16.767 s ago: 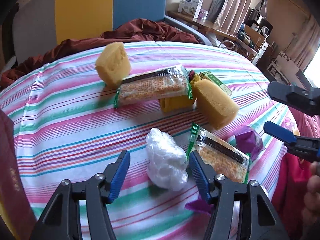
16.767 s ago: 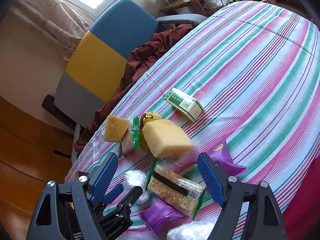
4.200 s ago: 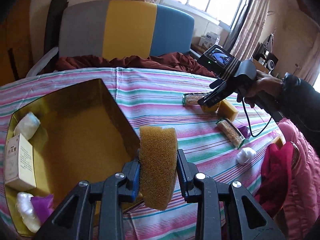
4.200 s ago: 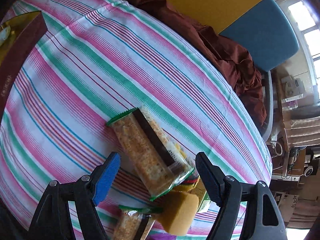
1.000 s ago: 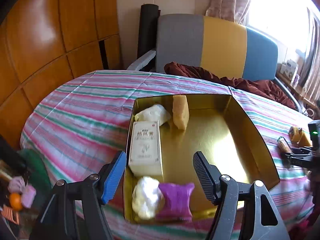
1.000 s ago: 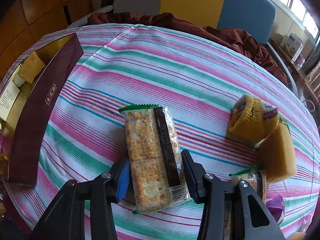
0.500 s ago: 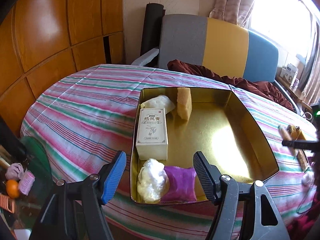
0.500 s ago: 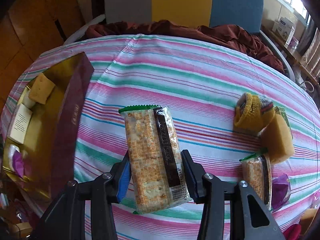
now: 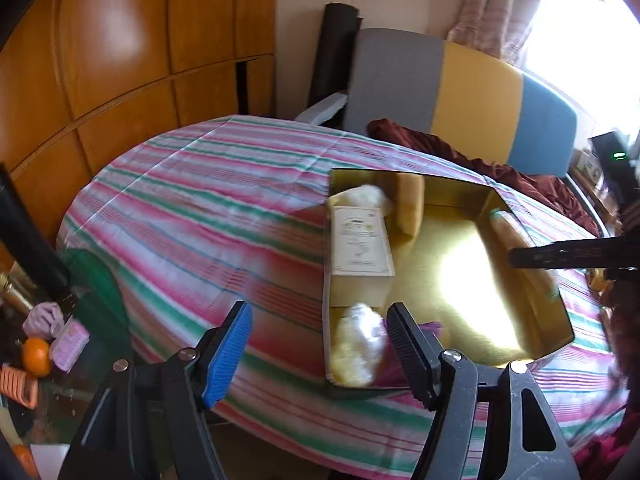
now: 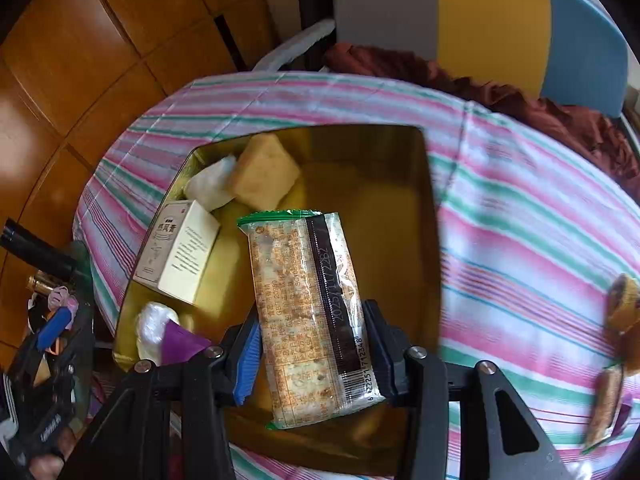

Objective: Organize objects
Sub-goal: 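Carry the cracker packet into the gold box and release it with the right tool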

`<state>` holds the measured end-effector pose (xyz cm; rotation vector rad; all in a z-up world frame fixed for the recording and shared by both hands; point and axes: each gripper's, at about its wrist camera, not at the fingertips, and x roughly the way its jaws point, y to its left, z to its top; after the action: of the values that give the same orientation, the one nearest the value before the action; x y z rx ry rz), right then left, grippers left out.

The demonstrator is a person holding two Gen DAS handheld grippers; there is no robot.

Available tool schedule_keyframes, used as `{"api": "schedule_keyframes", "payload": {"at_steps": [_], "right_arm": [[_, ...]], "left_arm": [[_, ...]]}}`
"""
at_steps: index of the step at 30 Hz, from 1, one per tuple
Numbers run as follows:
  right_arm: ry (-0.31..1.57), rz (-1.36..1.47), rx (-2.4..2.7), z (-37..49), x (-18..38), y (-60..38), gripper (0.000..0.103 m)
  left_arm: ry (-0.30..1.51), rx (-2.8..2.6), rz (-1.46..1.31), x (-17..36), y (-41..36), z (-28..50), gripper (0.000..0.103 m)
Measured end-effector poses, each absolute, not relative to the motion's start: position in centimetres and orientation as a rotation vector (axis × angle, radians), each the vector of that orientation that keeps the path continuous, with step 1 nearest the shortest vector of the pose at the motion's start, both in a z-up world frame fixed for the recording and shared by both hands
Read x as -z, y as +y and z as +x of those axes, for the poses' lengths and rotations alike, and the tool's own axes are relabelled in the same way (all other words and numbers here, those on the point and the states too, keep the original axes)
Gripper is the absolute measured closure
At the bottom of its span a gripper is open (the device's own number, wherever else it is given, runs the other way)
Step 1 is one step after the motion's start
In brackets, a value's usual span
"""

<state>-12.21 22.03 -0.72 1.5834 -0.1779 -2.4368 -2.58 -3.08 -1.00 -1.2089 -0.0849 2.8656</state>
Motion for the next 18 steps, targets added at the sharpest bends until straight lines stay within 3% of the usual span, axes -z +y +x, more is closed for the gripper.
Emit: {"api": "schedule_keyframes", "payload": {"at_steps": [13, 18], "right_arm": [[-0.274, 1.759, 2.364, -15.6, 5.4, 16.1, 0.056], [-0.481, 1.782, 2.244, -16.3, 6.7, 15.4, 0.052]], "left_arm": [[-0.195, -2.852, -1.265, 2.6, -5.1, -2.9, 0.033], [-0.197, -2.841, -1.271, 2.8, -4.9, -3.0, 0.033]]}}
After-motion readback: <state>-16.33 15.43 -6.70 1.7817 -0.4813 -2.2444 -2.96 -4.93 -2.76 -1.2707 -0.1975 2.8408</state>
